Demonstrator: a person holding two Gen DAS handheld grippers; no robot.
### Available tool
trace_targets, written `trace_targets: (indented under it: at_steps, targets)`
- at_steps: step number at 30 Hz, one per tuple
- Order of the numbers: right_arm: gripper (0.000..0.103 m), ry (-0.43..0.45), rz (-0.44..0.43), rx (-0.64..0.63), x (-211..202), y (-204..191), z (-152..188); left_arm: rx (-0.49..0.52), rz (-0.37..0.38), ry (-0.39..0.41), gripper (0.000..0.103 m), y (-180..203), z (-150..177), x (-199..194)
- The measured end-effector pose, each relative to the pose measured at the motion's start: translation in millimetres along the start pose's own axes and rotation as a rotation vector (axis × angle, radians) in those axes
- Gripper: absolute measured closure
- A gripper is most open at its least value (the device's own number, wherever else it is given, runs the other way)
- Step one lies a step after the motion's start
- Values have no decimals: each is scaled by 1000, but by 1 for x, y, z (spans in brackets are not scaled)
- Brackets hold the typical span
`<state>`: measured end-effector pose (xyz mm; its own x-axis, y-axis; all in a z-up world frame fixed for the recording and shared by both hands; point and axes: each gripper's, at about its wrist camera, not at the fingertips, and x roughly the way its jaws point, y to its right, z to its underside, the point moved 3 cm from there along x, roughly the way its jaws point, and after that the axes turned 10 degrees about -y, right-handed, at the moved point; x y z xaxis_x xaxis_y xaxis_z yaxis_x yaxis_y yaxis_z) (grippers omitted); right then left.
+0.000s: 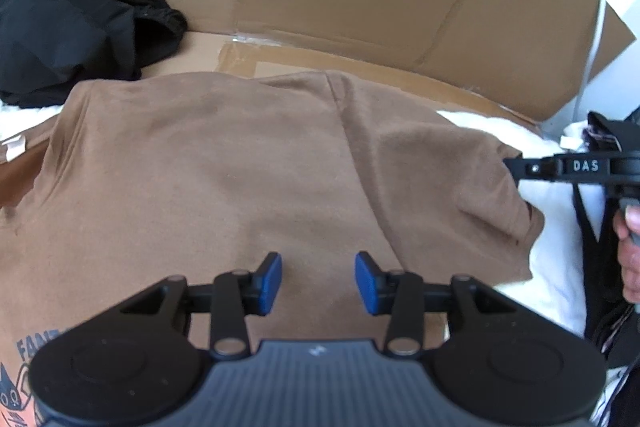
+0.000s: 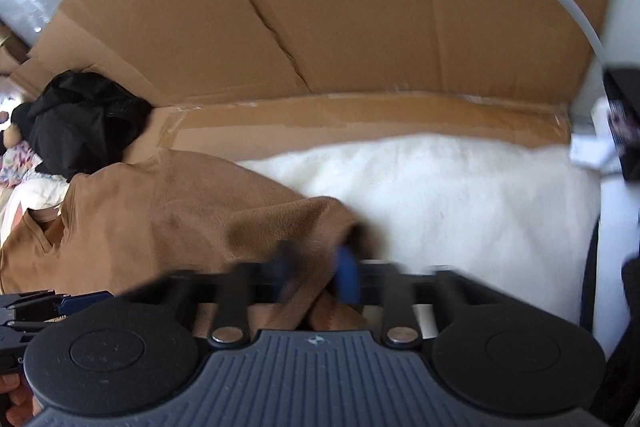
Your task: Fold clothes
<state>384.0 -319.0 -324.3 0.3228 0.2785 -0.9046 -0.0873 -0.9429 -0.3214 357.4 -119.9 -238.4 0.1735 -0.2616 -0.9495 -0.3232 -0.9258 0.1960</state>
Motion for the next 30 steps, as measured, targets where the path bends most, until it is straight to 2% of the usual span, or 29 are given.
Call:
trace_targets:
  at_steps: [6, 11, 20, 22, 26, 30]
  targets:
    - [102, 56, 131, -60, -8, 3, -15, -6, -14, -2, 59, -11, 1, -1]
    - [102, 65, 130, -9, -12, 17, -20, 8, -34, 0, 59, -14, 1, 1]
    - [100, 167, 222, -17, -30, 20, -31, 21, -35, -9, 59, -14, 1, 8]
    - [97, 162, 190, 5, -33, 24, -32, 27, -35, -7, 59, -13, 1, 8]
    - [88, 75, 114, 7, -28, 24, -23, 46, -18, 1, 58, -6, 2, 8]
    - [71, -16, 54, 31, -19, 25, -11, 100, -6, -1, 58, 11, 4, 11]
